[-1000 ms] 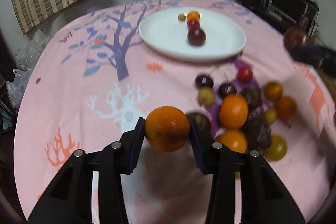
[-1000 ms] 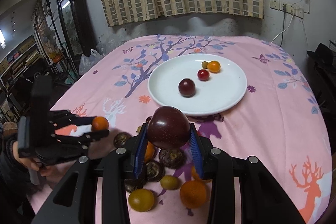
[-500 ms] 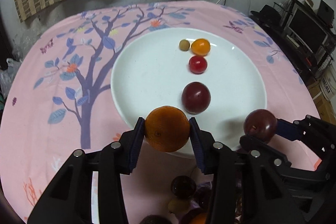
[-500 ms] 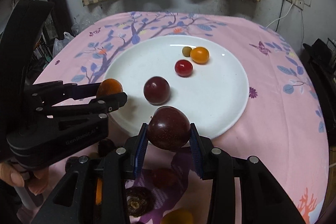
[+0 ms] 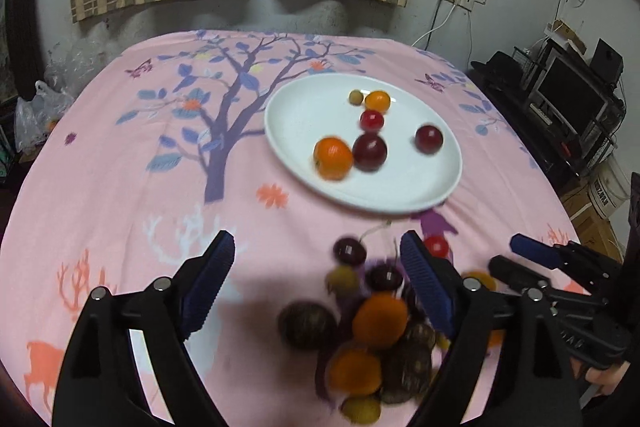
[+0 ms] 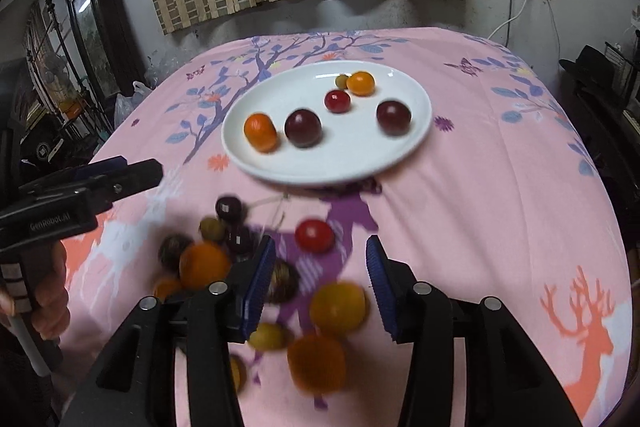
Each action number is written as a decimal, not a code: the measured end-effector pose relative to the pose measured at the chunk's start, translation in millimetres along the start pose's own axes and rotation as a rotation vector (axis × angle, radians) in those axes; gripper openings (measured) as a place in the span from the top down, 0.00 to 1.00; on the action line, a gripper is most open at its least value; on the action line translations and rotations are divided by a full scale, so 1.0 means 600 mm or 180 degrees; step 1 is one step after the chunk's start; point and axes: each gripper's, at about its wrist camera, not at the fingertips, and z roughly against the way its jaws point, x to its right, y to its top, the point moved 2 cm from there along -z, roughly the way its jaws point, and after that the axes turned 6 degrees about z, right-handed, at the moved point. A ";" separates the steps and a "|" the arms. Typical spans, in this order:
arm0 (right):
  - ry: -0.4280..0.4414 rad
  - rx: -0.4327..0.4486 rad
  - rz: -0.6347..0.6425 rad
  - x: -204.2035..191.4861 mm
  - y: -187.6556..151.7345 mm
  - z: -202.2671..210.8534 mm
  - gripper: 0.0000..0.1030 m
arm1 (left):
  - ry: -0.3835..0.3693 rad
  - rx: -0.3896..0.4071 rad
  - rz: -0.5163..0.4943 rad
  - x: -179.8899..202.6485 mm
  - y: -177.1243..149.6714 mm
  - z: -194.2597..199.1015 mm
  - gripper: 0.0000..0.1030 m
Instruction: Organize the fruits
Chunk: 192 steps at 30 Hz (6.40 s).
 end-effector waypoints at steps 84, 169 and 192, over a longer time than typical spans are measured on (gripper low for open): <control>0.0052 0.0105 -0.0141 0.007 0.101 -0.128 0.63 | 0.0244 -0.0040 -0.0087 0.035 0.130 -0.173 0.70; 0.0235 0.0444 -0.0192 -0.052 -0.031 0.060 0.63 | -0.0197 -0.0021 -0.0449 0.034 -0.039 0.021 0.63; 0.0070 0.0135 -0.0169 0.007 0.087 -0.117 0.60 | 0.0290 -0.0021 -0.0147 0.033 0.104 -0.146 0.36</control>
